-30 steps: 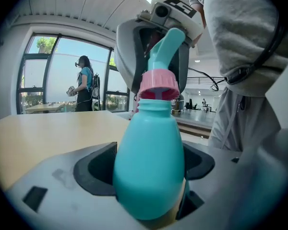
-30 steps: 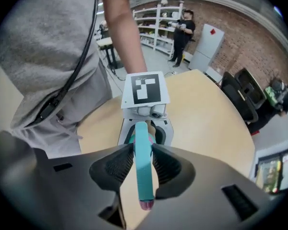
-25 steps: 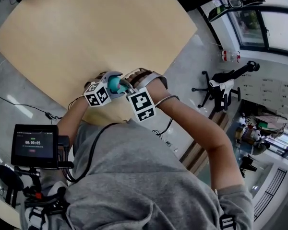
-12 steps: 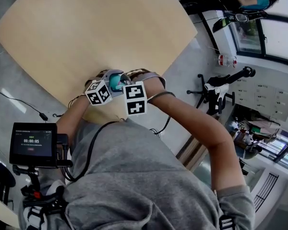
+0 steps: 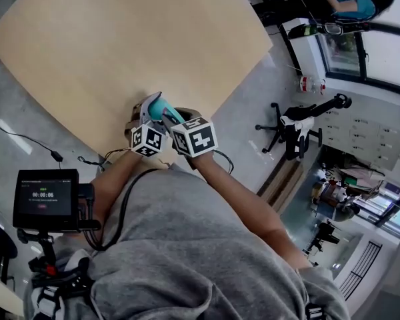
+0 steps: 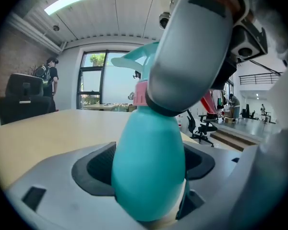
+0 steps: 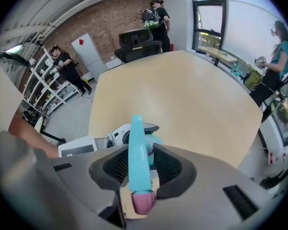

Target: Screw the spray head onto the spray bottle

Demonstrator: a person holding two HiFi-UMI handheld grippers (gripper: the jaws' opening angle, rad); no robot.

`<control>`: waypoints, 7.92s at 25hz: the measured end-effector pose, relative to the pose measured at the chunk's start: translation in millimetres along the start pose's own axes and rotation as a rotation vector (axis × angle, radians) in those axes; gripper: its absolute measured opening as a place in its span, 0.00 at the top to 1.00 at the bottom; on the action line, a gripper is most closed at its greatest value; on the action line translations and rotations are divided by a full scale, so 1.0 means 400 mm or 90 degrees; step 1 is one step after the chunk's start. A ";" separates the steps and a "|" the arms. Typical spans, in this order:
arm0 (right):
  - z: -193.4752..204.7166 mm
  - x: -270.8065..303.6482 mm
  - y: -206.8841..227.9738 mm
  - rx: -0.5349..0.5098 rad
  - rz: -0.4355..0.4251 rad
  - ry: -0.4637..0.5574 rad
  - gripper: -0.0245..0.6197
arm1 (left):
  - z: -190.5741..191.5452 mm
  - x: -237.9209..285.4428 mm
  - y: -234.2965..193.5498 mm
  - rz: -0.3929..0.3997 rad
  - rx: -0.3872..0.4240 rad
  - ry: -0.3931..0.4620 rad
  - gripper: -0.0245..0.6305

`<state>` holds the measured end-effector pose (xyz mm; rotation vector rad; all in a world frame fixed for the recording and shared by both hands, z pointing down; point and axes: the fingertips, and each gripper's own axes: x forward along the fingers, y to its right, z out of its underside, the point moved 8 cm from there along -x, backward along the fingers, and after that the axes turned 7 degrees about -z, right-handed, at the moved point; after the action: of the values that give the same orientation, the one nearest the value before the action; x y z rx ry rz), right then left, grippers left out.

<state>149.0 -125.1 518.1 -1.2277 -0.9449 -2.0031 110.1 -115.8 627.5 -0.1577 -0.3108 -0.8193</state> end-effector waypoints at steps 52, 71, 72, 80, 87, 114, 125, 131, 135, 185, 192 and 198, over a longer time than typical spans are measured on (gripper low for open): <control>0.048 0.016 -0.035 -0.018 0.058 0.096 0.75 | 0.040 -0.015 0.018 0.038 -0.042 0.007 0.38; 0.060 -0.146 -0.143 -1.217 -0.014 -0.189 0.62 | 0.043 0.028 -0.018 0.445 0.071 -0.023 0.38; 0.058 -0.134 -0.140 -1.231 -0.031 -0.196 0.62 | 0.044 0.028 -0.018 0.452 0.074 -0.026 0.37; 0.020 -0.003 -0.082 -1.454 -0.055 -0.393 0.62 | 0.052 0.035 -0.022 0.467 0.082 -0.034 0.37; 0.010 0.037 -0.075 -1.424 -0.104 -0.443 0.66 | 0.051 0.035 -0.020 0.473 0.079 -0.034 0.37; 0.075 0.023 -0.058 -0.028 0.043 0.063 0.76 | 0.067 -0.016 0.031 0.099 0.047 -0.008 0.36; -0.011 -0.118 -0.109 -0.794 -0.158 -0.158 0.62 | 0.060 0.009 0.019 0.286 0.103 -0.006 0.36; -0.081 -0.181 -0.118 -1.090 -0.193 -0.314 0.62 | 0.063 0.014 0.001 0.398 0.149 -0.020 0.36; -0.052 -0.099 -0.103 -1.235 -0.195 -0.368 0.62 | 0.061 0.019 -0.001 0.413 0.153 -0.025 0.36; -0.046 -0.344 0.049 -0.548 0.102 0.329 0.93 | -0.302 -0.302 -0.345 0.174 0.030 0.188 0.78; 0.103 -0.593 -0.109 -0.191 -0.033 0.776 0.95 | -0.563 -0.502 -0.228 0.107 0.017 0.293 0.96; 0.184 -0.618 -0.191 -0.183 -0.013 0.772 0.95 | -0.590 -0.612 -0.189 0.084 0.044 0.302 0.96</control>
<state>222.0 8.7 296.3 0.0413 -0.0551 -2.3690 -52.9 -57.8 325.0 0.0822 0.1182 -0.6895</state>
